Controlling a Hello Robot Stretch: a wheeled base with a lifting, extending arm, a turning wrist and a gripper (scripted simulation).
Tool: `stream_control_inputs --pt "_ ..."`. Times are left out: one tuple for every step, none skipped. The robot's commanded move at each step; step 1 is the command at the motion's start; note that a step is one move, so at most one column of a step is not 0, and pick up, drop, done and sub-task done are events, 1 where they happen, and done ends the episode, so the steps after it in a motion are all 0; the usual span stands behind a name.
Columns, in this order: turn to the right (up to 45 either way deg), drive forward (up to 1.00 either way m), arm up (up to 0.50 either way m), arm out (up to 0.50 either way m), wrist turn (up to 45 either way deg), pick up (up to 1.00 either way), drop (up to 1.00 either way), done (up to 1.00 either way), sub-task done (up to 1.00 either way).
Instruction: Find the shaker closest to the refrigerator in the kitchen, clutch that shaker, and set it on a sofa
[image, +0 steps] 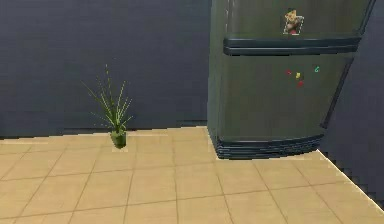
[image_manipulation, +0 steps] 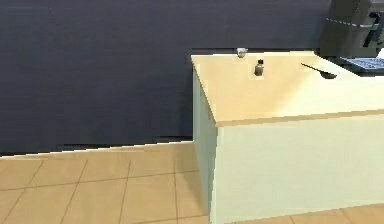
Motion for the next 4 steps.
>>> stream_control_inputs --pt "0.0 0.95 0.0 0.0 0.0 0.0 0.0 0.0 0.0" --pt "45.0 0.0 0.0 0.0 0.0 0.0 0.0 0.0 0.0" --pt "45.0 0.0 0.0 0.0 0.0 0.0 0.0 0.0 0.0" --pt "45.0 0.0 0.0 0.0 0.0 0.0 0.0 0.0 0.0"
